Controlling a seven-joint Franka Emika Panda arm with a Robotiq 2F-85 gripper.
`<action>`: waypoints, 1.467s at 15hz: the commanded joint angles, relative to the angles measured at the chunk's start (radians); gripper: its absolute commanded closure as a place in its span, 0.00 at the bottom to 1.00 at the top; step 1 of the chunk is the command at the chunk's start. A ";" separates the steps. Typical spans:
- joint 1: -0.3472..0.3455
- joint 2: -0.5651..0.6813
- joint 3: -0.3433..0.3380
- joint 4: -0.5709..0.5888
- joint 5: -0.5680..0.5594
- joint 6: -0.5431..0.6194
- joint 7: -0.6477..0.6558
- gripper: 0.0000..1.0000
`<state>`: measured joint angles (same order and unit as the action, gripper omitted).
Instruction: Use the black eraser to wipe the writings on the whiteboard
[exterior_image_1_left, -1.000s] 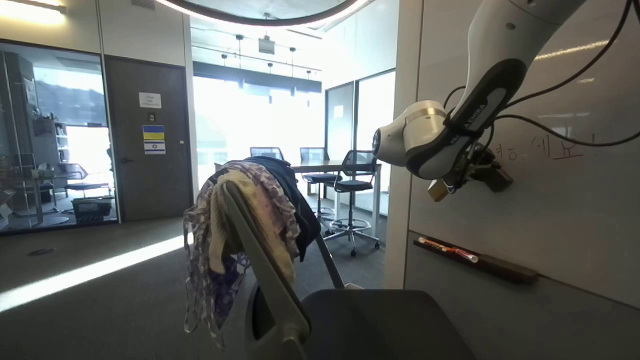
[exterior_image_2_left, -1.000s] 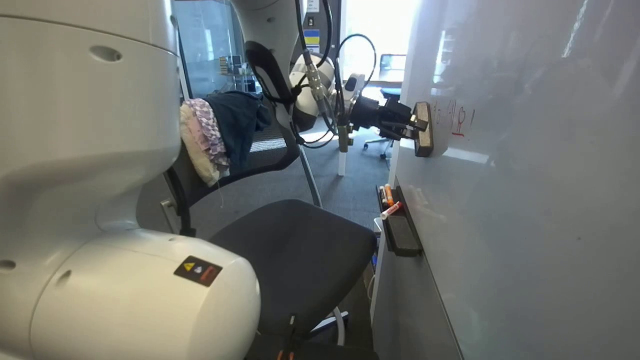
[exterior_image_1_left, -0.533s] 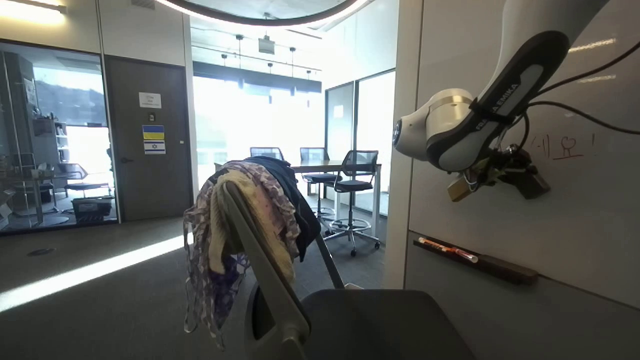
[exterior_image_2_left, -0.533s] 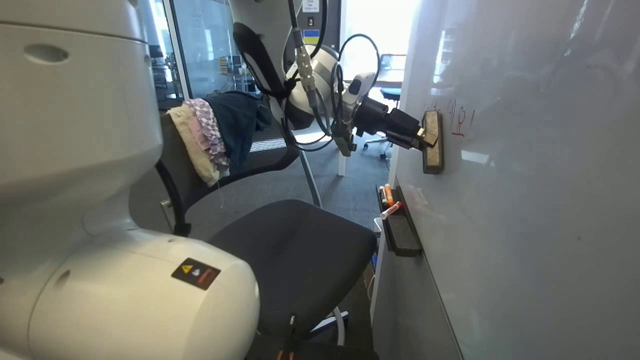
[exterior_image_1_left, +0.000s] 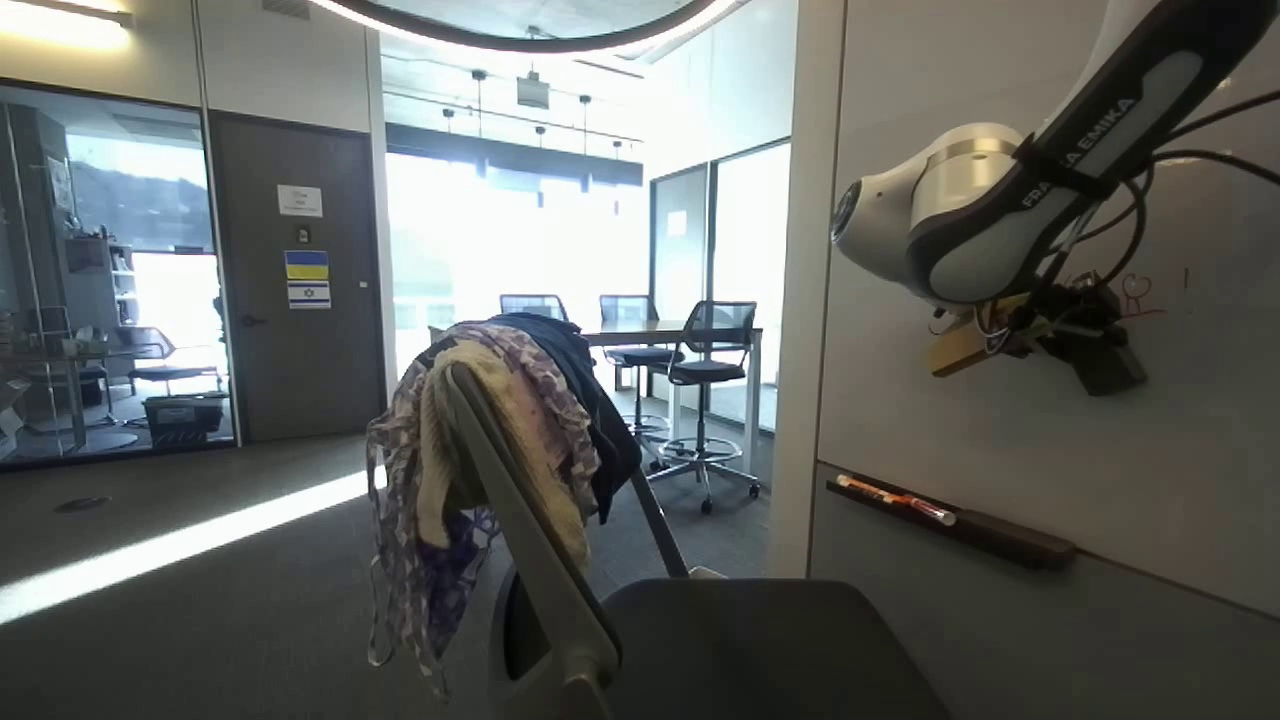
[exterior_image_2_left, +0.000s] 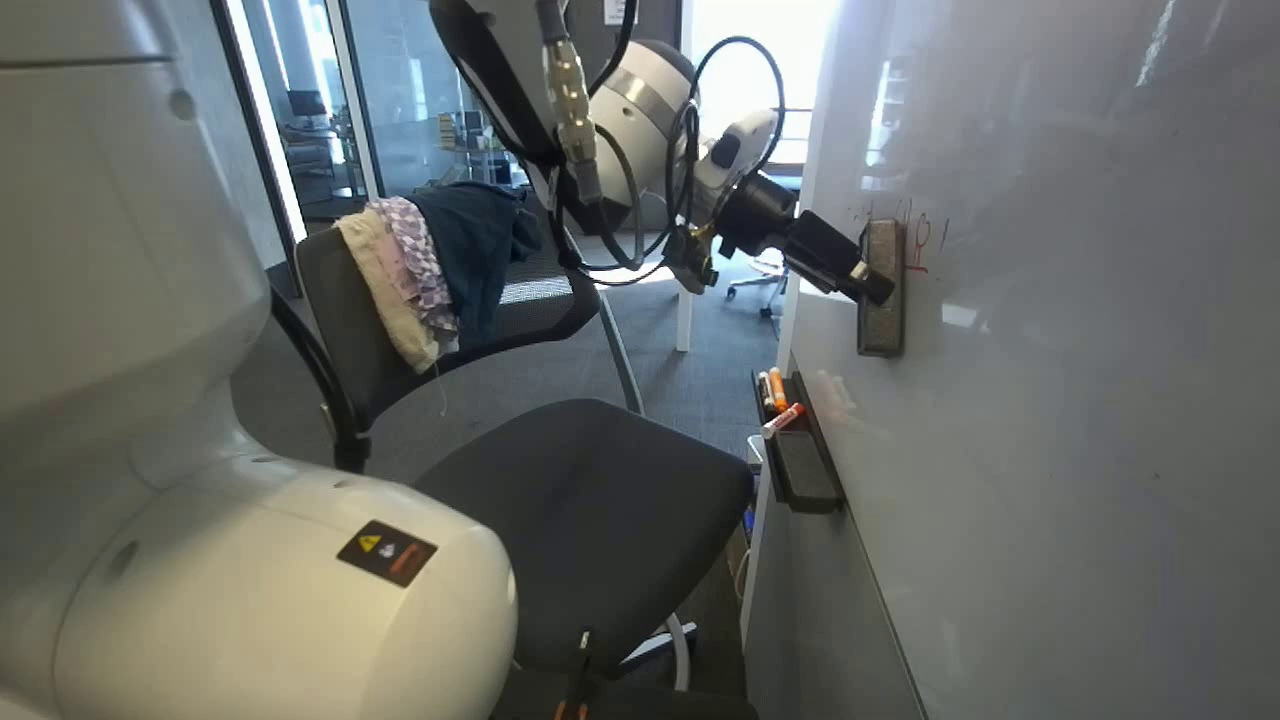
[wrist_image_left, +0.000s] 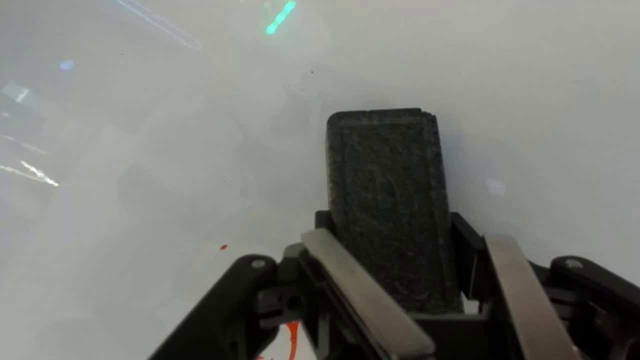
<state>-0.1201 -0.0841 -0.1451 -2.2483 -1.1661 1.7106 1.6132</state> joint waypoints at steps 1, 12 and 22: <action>-0.043 -0.107 -0.038 -0.055 -0.109 0.138 -0.009 0.69; -0.060 -0.134 -0.064 -0.057 -0.159 0.241 0.010 0.69; -0.097 -0.307 -0.107 -0.262 -0.123 0.247 0.033 0.69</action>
<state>-0.1449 -0.3102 -0.1934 -2.4279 -1.2484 1.9351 1.6368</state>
